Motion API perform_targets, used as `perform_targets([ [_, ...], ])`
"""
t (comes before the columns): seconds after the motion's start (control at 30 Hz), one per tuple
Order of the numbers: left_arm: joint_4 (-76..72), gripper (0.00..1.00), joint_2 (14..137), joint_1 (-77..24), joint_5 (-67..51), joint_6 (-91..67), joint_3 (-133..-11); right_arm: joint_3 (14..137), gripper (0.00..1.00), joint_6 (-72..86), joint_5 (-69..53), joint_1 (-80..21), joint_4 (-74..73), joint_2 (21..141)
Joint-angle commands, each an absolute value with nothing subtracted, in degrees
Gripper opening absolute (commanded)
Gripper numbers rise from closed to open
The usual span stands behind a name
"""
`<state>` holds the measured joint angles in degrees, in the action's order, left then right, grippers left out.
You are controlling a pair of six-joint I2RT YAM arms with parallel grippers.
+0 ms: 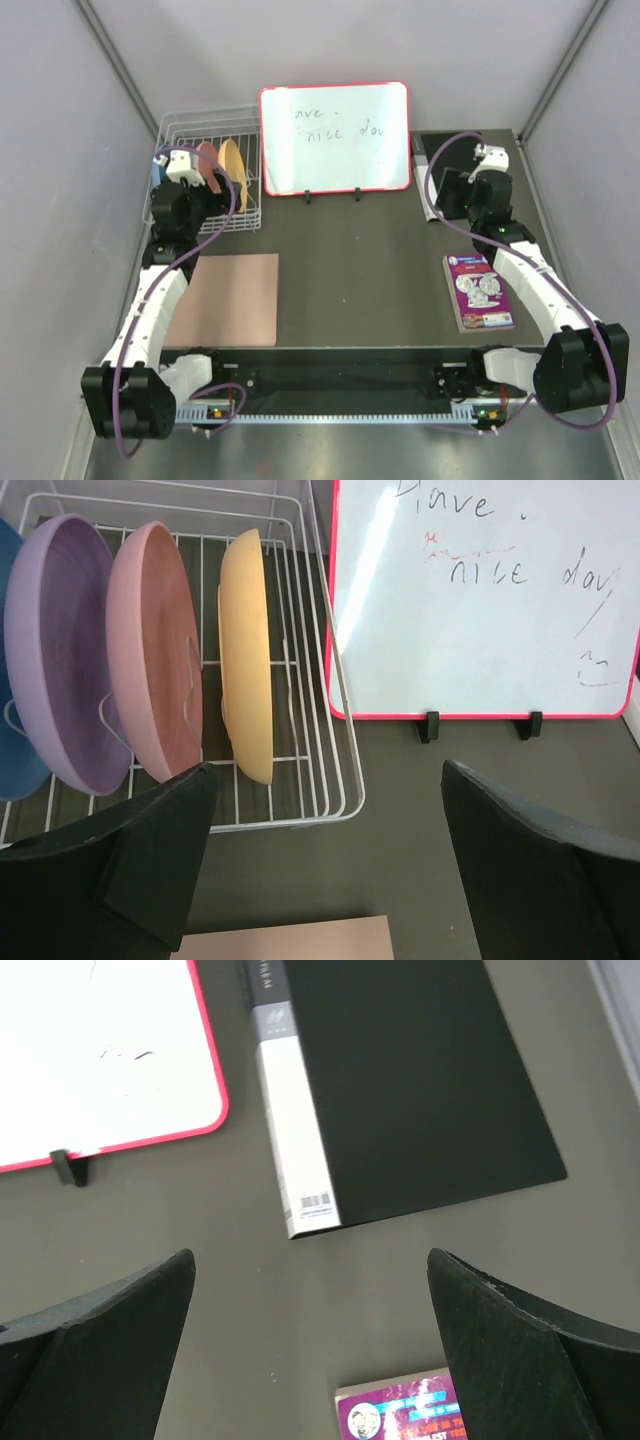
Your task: Unload the plates from the dish rack
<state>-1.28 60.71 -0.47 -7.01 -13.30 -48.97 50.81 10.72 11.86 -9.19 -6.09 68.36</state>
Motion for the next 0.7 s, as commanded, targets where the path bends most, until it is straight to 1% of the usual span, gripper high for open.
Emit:
perform_targets([
  [0.0,-4.0,0.94,61.7,-0.4,-8.3,-11.0,-50.8,54.4,1.00,10.7,7.9,-10.5,-6.0,70.0],
  [0.03,-3.8,0.88,62.2,-0.4,-12.1,-8.4,-51.4,54.6,1.00,10.5,7.9,-10.5,-6.2,70.3],
  [0.07,-3.3,0.83,62.6,-0.4,-13.3,-7.3,-51.7,55.1,1.00,10.2,7.6,-10.5,-6.9,71.2],
  [0.13,-4.0,0.83,63.5,-0.4,-13.5,-6.9,-52.3,55.5,1.00,10.0,7.8,-10.6,-7.6,71.8],
  [0.17,-4.0,0.81,63.8,-0.4,-12.8,-6.7,-52.6,55.8,1.00,9.8,7.8,-10.6,-7.9,72.2],
  [0.2,-4.0,0.74,64.3,-0.4,-11.9,-6.6,-52.9,55.7,1.00,9.8,7.8,-10.7,-7.9,72.2],
  [0.23,-4.0,0.72,65.2,-0.4,-11.0,-6.2,-53.5,55.6,1.00,9.8,7.9,-10.7,-7.9,72.3],
  [0.33,-4.6,0.70,67.7,-0.4,-7.0,-7.2,-54.6,56.0,1.00,9.8,8.1,-10.7,-8.2,72.9],
  [0.43,-5.1,0.64,70.7,-0.6,-3.7,-7.0,-55.5,56.8,1.00,9.8,8.6,-11.1,-8.6,73.7],
  [0.6,-6.6,0.57,76.6,-2.1,1.5,-6.5,-56.9,57.0,1.00,9.8,8.6,-11.4,-8.3,74.9],
  [0.63,-7.7,0.54,77.3,-2.3,2.3,-6.5,-57.0,57.0,1.00,9.8,8.7,-11.4,-8.3,75.2],
  [0.67,-8.6,0.48,78.0,-2.8,3.4,-6.3,-57.0,57.5,1.00,9.7,8.7,-11.4,-8.5,75.8],
])
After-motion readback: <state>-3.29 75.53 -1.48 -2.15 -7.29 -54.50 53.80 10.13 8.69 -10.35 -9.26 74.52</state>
